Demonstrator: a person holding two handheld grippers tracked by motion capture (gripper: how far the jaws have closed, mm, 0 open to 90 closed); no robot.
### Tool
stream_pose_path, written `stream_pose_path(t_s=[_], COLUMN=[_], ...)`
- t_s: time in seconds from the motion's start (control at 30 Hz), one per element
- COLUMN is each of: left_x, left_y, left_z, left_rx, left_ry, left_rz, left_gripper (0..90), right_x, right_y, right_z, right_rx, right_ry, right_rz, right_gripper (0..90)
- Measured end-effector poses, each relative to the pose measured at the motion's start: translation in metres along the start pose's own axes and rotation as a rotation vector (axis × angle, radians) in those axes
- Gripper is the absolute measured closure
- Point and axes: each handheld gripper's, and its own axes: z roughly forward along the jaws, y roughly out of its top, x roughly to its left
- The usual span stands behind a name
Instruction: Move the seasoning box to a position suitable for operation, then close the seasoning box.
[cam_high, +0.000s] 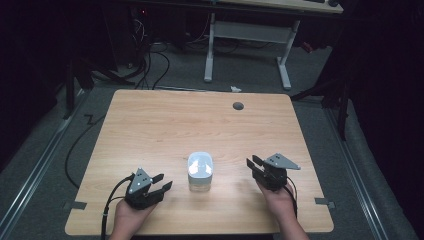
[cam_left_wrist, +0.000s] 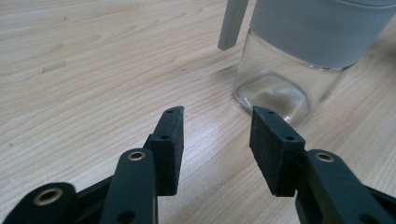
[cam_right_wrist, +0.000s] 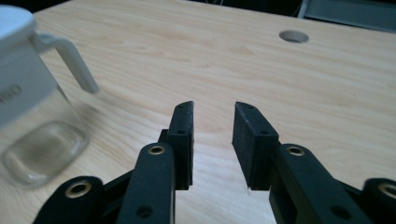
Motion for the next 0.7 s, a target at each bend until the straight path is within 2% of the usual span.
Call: stream_pose_path(t_s=[0.07,0.1,0.17,0.2,0.23,0.27,0.3,0.33,0.37,0.43,0.5,0.63,0.7], left_x=[0.003,0.006,0.009,0.012,0.024,0.024,0.031,0.038,0.044,0.054,0.058,0.060,0.062], left_y=[-0.001,0.000,0.002,0.003,0.007,0.007,0.010,0.013,0.017,0.020,0.020,0.020,0.020], left_z=[0.002,0.003,0.003,0.003,0.000,0.000,-0.003,-0.006,-0.011,-0.022,-0.027,-0.035,-0.038], left_rx=[0.003,0.000,-0.006,-0.013,-0.030,-0.030,-0.032,-0.046,-0.060,-0.089,-0.092,-0.103,-0.117], left_ry=[0.031,0.062,0.078,0.101,0.164,0.164,0.201,0.231,0.243,0.259,0.273,0.298,0.299], left_rz=[0.015,0.026,0.039,0.057,0.098,0.098,0.109,0.093,0.060,-0.001,-0.007,0.024,-0.014], left_gripper=[54.3,53.2,52.3,51.5,49.9,49.2,49.2,48.4,48.4,48.5,48.5,47.3,47.3], right_x=[-0.005,-0.011,-0.015,-0.019,-0.030,-0.030,-0.034,-0.043,-0.043,-0.049,-0.053,-0.045,-0.041], right_y=[-0.007,-0.014,-0.019,-0.023,-0.034,-0.034,-0.040,-0.050,-0.050,-0.054,-0.057,-0.049,-0.048], right_z=[-0.003,-0.006,-0.008,-0.010,-0.016,-0.016,-0.020,-0.029,-0.029,-0.036,-0.040,-0.029,-0.024], right_rx=[0.003,0.013,0.021,0.026,0.028,0.028,0.024,0.024,0.024,0.030,0.021,0.021,0.016], right_ry=[-0.004,-0.007,-0.017,-0.028,-0.061,-0.061,-0.087,-0.116,-0.116,-0.155,-0.168,-0.155,-0.132], right_rz=[-0.006,-0.011,-0.008,-0.001,0.019,0.019,0.028,0.053,0.053,0.054,0.070,0.026,0.028], right_gripper=[64.7,59.6,59.2,58.0,54.5,54.5,53.4,49.9,49.9,48.9,47.7,44.8,44.0])
